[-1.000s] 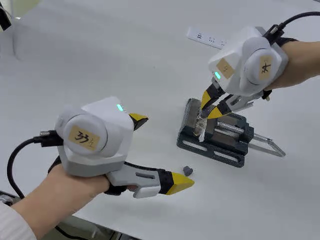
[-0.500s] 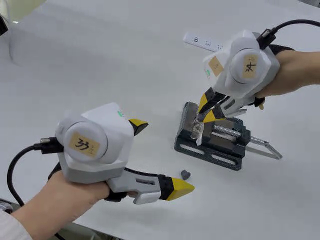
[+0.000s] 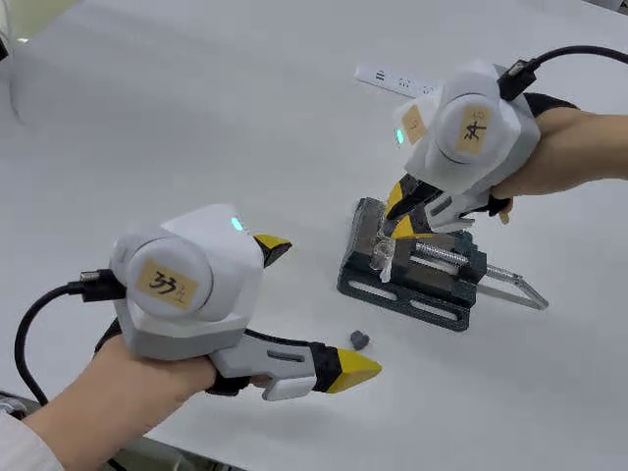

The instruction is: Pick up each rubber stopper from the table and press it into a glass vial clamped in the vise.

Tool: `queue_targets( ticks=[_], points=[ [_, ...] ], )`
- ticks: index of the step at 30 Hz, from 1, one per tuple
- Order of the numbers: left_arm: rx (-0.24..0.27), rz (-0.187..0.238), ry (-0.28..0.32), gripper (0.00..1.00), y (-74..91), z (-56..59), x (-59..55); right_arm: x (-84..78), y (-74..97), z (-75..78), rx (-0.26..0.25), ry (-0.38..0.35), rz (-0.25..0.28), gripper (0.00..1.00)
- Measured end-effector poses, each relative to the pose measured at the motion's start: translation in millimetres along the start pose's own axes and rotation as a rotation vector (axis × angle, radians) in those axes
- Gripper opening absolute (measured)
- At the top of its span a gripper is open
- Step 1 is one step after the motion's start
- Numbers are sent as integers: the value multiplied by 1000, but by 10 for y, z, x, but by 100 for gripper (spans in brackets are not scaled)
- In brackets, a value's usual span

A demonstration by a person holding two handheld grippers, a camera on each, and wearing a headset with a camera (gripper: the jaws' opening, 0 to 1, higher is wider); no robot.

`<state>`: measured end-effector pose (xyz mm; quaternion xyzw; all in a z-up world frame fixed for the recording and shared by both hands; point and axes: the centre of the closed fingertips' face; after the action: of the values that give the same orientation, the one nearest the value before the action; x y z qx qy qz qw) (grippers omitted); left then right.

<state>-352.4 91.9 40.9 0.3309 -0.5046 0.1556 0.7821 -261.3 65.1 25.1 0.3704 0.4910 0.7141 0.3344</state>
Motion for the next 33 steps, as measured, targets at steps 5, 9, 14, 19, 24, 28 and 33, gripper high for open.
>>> queue_targets(
  ticks=[5,9,14,19,24,28,33],
  points=[
    [2,1,1,89,-4,3,-2,-9,1,-4,-39,14,14,4],
    [1,-1,4,88,-1,5,-12,-18,8,-14,-64,54,45,5],
    [0,-1,4,88,-6,4,-9,7,9,-6,-64,49,59,5],
    [1,-4,5,88,-5,-5,-12,7,6,-2,-69,55,64,6],
    [0,-5,5,87,-1,-10,-18,7,2,-7,-73,45,68,6],
    [0,-5,4,87,-1,-9,-19,11,1,-2,-74,48,71,7],
    [-3,-4,4,87,-4,4,-20,20,-1,-3,-71,42,77,8]
  ],
)
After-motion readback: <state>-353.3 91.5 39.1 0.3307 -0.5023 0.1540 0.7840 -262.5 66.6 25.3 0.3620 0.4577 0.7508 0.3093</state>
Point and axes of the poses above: the centre of the closed fingertips' face, and the gripper's own axes: y roughly backward along the fingers, z roughly to its right, x roughly out of its top, and after that the axes turned 7 degrees about -x, right-handed
